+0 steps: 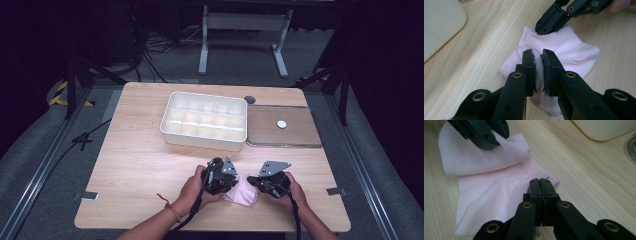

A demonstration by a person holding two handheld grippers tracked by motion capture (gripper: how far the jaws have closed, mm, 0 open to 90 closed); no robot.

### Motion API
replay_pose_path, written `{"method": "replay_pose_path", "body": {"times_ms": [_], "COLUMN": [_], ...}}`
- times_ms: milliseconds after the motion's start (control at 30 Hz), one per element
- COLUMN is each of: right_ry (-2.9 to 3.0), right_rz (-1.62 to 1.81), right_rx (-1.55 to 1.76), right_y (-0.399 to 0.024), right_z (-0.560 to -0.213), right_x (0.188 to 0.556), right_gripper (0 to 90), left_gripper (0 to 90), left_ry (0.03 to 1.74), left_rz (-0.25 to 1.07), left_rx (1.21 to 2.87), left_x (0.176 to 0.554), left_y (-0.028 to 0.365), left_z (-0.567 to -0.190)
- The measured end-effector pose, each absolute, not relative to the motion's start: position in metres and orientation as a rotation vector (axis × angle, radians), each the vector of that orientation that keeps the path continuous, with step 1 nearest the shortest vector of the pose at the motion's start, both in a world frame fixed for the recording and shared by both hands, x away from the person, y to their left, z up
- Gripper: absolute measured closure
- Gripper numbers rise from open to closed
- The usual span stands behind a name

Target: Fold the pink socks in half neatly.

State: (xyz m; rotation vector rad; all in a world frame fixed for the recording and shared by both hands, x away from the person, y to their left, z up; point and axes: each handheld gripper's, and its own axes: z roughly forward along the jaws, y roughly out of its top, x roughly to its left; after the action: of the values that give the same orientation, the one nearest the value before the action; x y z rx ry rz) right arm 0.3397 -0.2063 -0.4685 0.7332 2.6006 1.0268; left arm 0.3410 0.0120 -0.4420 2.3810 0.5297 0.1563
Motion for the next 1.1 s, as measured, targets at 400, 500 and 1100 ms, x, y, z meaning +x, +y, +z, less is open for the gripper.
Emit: {"method": "replay_pose_path", "body": {"times_ms": [400,500,1100], "right_ry": [2.596,2.552,2.590], "right_rz": [1.035,1.079,1.019], "right_rx": [0.730,0.759,0.780], "right_y": [-0.205,-0.212,-0.215], "right_z": [-0.469,-0.461,-0.471], "right_x": [0.340,0.341,0.343], "right_gripper": [89.5,89.5,89.8], "left_gripper": [81.6,81.5,70.2], "left_ry": [0.529,0.546,0.546], "left_rz": [0.184,0.184,0.139], "left_rx": [2.379,2.372,2.275], "left_x": [0.339,0.338,0.336], "left_y": [0.005,0.002,0.005], "left_z": [-0.442,-0.445,-0.434]}}
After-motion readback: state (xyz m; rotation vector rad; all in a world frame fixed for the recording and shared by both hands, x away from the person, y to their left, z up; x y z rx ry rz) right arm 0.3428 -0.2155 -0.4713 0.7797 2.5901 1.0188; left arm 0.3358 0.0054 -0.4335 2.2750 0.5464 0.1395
